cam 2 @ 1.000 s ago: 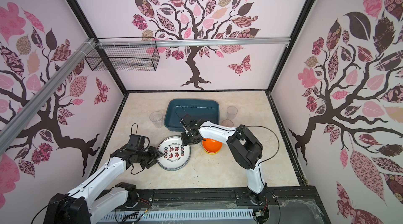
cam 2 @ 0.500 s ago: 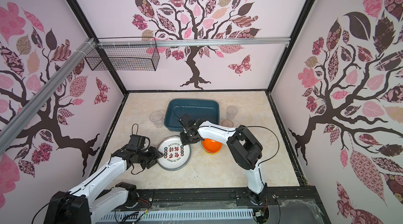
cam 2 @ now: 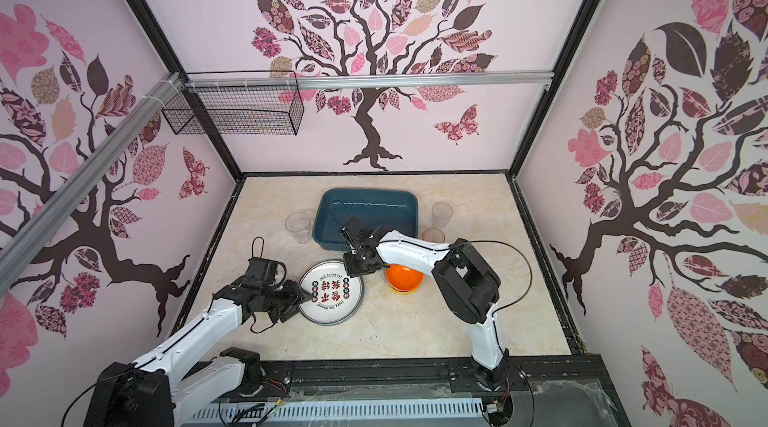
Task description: Place the mixed dishes into the plastic bin
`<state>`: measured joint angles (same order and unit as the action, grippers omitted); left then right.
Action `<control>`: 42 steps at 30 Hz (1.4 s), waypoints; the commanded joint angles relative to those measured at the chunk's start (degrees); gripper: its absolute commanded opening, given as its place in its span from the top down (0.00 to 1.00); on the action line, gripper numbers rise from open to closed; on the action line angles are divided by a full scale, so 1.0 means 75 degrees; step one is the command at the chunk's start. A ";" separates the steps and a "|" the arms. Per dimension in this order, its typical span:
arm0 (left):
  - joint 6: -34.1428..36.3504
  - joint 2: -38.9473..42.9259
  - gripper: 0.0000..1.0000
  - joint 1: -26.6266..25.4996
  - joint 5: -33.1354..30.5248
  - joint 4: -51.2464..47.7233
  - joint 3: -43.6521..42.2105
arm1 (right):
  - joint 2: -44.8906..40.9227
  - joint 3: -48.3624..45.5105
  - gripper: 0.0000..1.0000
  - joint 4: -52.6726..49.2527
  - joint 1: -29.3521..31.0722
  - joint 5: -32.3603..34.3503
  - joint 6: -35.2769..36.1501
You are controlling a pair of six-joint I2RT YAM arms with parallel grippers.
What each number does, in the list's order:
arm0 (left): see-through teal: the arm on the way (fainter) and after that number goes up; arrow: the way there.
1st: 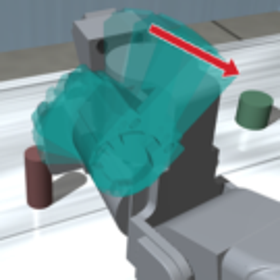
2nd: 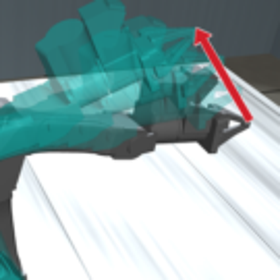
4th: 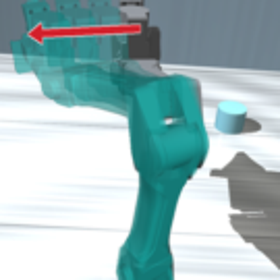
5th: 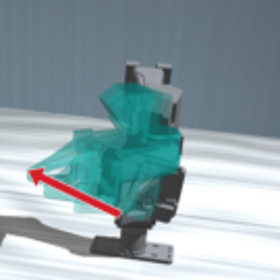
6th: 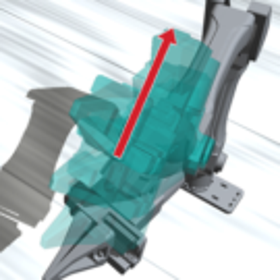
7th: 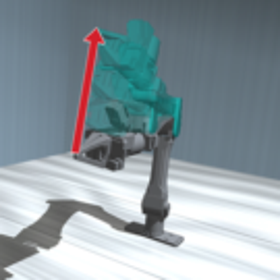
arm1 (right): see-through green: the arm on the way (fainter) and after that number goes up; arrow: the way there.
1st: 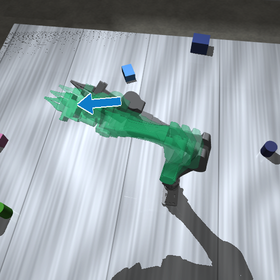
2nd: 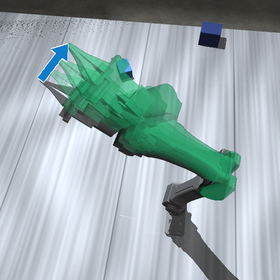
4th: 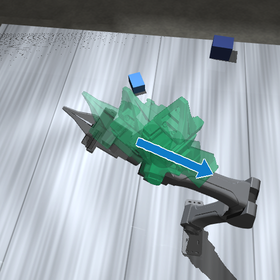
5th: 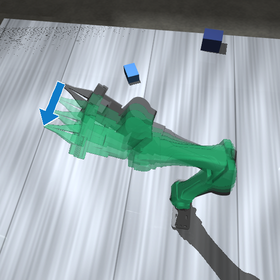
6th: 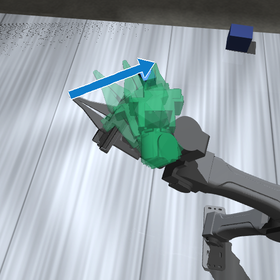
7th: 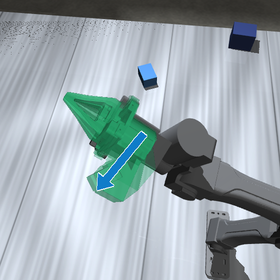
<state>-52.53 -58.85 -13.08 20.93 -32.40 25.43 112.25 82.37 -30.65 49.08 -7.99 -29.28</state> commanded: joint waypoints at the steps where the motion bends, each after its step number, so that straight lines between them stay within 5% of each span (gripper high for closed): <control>1: -0.0004 0.0018 0.47 -0.0017 0.0069 0.0136 -0.0115 | 0.0160 0.0244 0.68 -0.0083 0.0106 -0.0200 0.0072; 30: -0.0237 0.1006 0.41 -0.0015 -0.0306 -0.0644 -0.0273 | 0.0401 -0.0035 0.68 0.0296 0.0134 -0.0860 -0.0069; 42: -0.0203 0.0896 0.41 -0.0014 -0.0132 -0.0459 -0.0262 | -0.0472 0.0004 0.62 0.0019 0.0147 -0.0034 0.0013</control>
<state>-54.15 -51.99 -13.08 19.55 -36.58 24.53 112.84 82.32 -28.42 49.82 -11.42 -29.56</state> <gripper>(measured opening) 0.588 0.378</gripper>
